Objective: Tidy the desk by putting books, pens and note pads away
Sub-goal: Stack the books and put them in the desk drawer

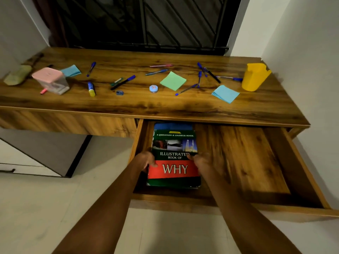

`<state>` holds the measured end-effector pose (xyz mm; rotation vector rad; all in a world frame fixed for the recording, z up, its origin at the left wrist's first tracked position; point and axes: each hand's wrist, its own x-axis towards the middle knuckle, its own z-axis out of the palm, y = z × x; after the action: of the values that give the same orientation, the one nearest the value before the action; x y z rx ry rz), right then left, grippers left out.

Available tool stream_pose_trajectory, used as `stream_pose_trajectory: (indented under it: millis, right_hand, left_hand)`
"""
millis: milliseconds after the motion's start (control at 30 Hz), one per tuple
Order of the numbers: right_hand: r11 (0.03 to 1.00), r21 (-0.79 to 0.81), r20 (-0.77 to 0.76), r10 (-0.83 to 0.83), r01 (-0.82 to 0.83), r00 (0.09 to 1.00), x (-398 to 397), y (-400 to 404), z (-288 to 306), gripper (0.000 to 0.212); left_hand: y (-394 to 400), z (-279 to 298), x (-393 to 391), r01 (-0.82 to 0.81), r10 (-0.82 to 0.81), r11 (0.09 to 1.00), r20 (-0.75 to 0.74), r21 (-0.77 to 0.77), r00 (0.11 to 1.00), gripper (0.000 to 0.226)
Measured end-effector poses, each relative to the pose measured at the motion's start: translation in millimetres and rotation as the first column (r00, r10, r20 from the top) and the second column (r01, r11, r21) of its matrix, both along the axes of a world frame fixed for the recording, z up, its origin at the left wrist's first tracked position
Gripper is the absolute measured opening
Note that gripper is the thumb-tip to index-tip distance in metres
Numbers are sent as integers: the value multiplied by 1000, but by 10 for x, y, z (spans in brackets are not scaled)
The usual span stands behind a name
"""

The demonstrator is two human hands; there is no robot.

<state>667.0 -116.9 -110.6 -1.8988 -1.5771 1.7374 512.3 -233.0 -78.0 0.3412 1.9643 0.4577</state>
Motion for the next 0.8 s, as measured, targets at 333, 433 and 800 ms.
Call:
stream_pose_trajectory:
  millis: [333, 433, 800]
  right_hand:
    - [907, 249, 279, 269, -340, 922, -61, -241, 55, 38]
    - [830, 339, 356, 323, -443, 877, -73, -327, 73, 37]
    - [567, 1, 231, 801, -824, 552, 831, -310, 1074, 57]
  left_hand:
    - [18, -29, 29, 307, -448, 853, -293, -421, 844, 71]
    - [51, 190, 208, 376, -544, 801, -303, -466, 783, 50]
    - [19, 475, 1215, 901, -921, 389, -52, -194, 387, 101]
